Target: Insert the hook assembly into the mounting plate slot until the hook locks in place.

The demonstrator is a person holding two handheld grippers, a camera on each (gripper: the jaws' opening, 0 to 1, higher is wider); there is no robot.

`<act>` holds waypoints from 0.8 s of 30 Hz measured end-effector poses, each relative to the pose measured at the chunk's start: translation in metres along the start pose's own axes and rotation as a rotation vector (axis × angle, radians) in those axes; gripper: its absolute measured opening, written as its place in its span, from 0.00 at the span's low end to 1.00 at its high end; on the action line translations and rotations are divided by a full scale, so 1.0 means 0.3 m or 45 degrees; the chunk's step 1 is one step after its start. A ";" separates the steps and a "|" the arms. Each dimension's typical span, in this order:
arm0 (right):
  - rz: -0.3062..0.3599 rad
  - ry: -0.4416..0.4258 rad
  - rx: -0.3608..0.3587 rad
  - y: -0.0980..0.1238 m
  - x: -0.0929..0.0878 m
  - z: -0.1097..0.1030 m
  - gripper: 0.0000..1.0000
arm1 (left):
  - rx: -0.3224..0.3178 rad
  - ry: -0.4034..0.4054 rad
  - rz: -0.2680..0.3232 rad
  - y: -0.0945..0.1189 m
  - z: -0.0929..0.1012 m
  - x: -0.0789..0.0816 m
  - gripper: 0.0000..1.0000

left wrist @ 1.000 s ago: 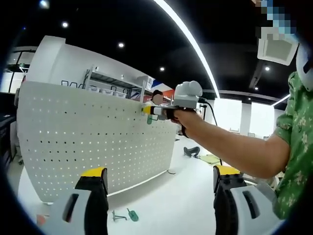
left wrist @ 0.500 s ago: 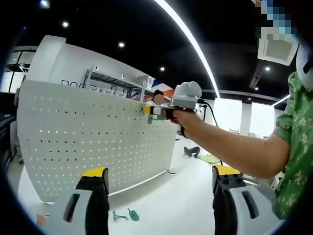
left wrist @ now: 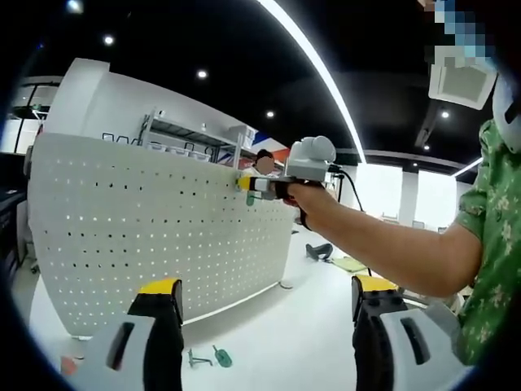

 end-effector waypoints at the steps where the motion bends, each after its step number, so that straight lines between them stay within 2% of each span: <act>1: 0.001 0.000 0.000 0.000 0.000 0.000 0.01 | -0.001 -0.001 -0.001 -0.001 -0.001 -0.001 0.87; 24: -0.033 0.000 -0.007 0.005 -0.039 -0.003 0.01 | -0.007 0.002 -0.007 -0.007 -0.007 -0.006 0.86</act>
Point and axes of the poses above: the point that each gripper's makers call its tool centre point, and the gripper's own axes: y roughly backward along the fingers, z roughly to its right, x roughly out of its top, the point moved 8 cm from there along y, roughly backward along the fingers, and after that the axes turned 2 degrees about x, right-handed, at the moved point
